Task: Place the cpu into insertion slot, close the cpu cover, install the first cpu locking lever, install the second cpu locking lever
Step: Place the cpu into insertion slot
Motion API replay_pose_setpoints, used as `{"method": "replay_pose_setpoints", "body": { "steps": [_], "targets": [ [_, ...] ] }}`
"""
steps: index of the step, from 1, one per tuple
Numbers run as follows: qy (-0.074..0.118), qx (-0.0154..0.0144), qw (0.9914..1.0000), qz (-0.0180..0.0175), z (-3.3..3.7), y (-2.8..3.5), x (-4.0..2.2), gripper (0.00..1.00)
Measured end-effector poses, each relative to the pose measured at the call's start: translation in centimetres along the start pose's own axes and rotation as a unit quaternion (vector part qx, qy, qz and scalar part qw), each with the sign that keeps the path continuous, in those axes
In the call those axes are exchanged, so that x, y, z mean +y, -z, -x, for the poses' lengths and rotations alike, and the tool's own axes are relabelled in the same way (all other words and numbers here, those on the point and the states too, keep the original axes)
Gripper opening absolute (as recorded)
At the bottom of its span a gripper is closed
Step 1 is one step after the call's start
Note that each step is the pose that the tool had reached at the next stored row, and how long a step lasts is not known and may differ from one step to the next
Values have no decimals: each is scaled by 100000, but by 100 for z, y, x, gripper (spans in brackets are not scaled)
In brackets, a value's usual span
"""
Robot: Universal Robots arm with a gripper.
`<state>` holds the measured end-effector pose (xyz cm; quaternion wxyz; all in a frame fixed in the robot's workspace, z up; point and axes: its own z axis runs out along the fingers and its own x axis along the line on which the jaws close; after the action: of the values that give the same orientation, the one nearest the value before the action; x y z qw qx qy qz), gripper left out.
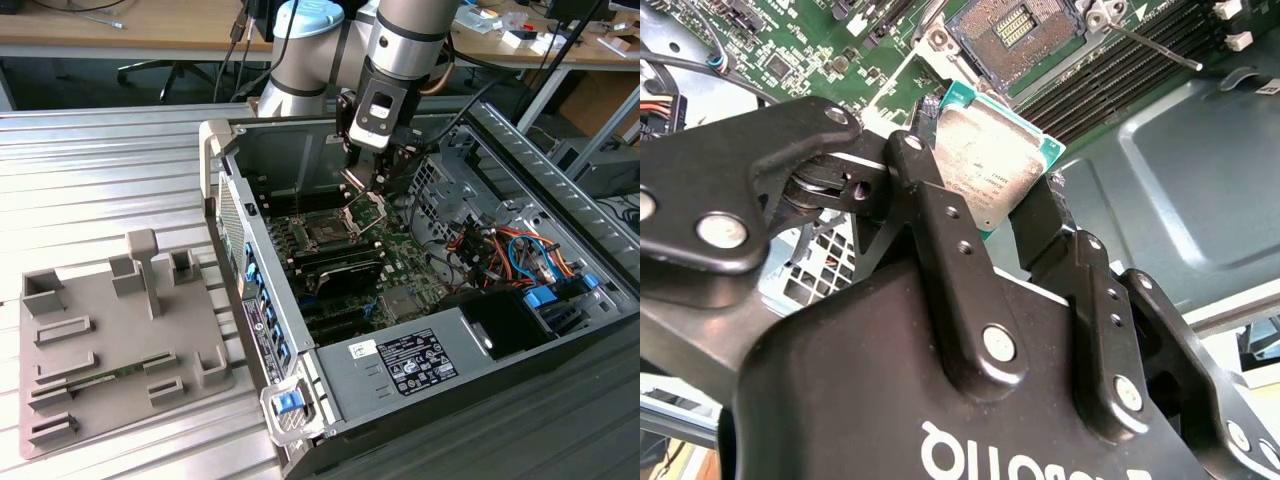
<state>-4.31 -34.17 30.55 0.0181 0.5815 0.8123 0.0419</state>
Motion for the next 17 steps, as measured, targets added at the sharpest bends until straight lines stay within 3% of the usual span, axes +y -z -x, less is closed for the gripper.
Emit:
{"method": "replay_pose_setpoints", "body": {
  "steps": [17],
  "targets": [
    [-2138,-191,99977,41,0,-1,0,55]
  ]
}}
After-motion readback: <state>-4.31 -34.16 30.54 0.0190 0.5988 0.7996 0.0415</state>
